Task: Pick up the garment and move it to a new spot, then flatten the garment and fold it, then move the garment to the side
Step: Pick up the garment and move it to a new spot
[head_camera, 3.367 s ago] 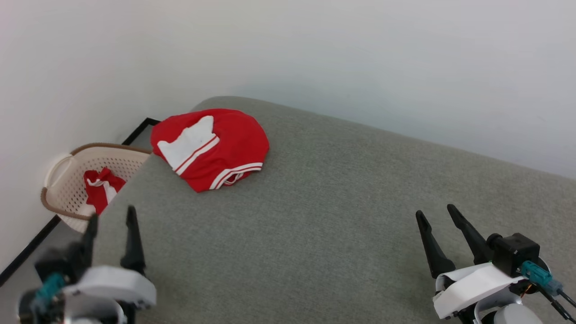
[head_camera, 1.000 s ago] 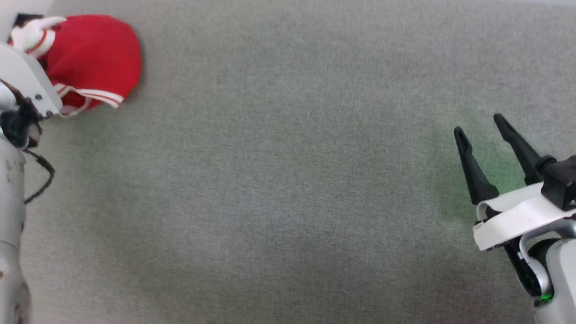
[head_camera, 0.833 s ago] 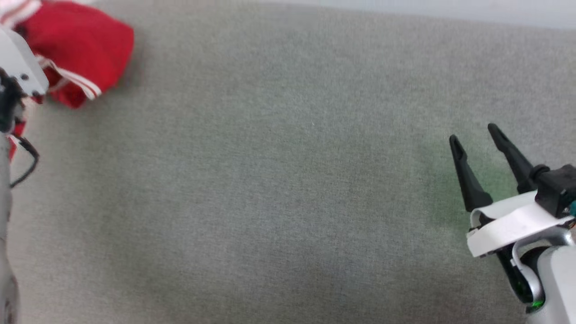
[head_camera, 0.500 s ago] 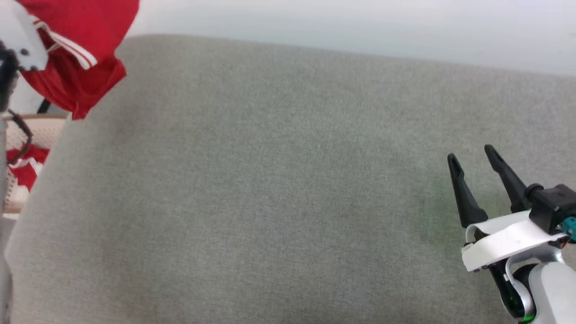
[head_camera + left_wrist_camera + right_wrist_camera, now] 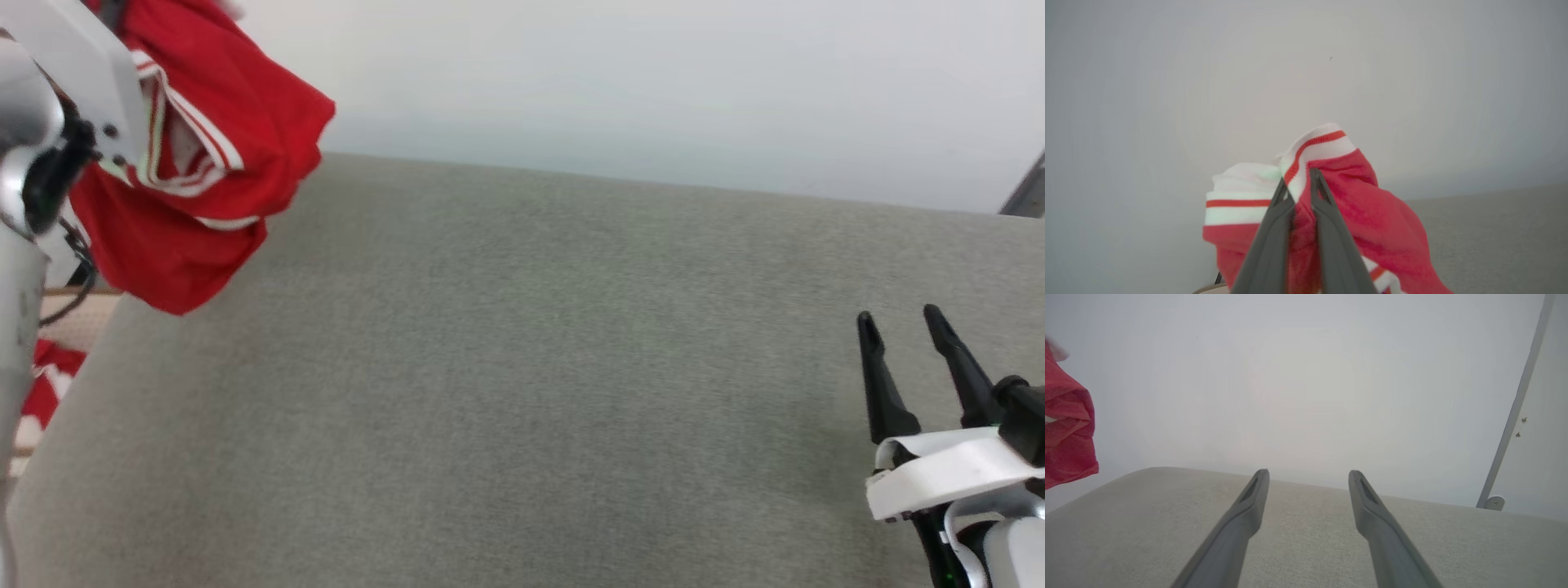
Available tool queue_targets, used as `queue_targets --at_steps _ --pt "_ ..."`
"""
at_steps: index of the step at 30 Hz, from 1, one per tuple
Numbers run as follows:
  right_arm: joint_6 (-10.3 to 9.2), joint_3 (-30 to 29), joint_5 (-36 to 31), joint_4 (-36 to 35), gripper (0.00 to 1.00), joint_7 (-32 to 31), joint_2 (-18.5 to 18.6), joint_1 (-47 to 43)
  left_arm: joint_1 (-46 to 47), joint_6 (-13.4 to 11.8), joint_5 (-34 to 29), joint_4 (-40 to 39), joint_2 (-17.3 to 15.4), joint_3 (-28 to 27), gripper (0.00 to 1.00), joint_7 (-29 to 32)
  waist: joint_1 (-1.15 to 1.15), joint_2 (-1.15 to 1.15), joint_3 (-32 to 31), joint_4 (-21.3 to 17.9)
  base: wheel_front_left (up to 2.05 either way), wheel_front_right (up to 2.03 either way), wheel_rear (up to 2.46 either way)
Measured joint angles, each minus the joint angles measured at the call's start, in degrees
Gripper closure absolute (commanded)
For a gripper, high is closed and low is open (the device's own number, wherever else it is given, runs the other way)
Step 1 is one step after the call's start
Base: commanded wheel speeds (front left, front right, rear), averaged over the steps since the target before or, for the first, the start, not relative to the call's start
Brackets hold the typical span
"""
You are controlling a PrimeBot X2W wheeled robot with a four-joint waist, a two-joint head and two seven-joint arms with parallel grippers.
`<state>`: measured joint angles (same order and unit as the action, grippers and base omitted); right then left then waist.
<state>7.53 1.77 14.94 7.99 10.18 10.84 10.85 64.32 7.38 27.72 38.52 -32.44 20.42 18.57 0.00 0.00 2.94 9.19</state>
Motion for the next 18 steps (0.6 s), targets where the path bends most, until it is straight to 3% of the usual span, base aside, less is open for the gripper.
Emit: queue_targets --at_steps 10,18 --pt "0.0 -5.6 -2.36 -1.14 0.0 -0.21 -1.87 -2.22 -8.84 -2.46 2.93 -17.94 0.04 1.36 1.0 8.33 0.0 0.0 -1.39 -5.34 0.0 0.0 0.0" --pt "0.0 -8.18 -3.55 -1.85 0.0 -0.44 -3.13 -2.25 -14.35 -4.41 4.74 -27.15 1.69 3.37 1.0 12.23 0.0 0.0 -0.89 -10.35 0.0 0.0 0.0"
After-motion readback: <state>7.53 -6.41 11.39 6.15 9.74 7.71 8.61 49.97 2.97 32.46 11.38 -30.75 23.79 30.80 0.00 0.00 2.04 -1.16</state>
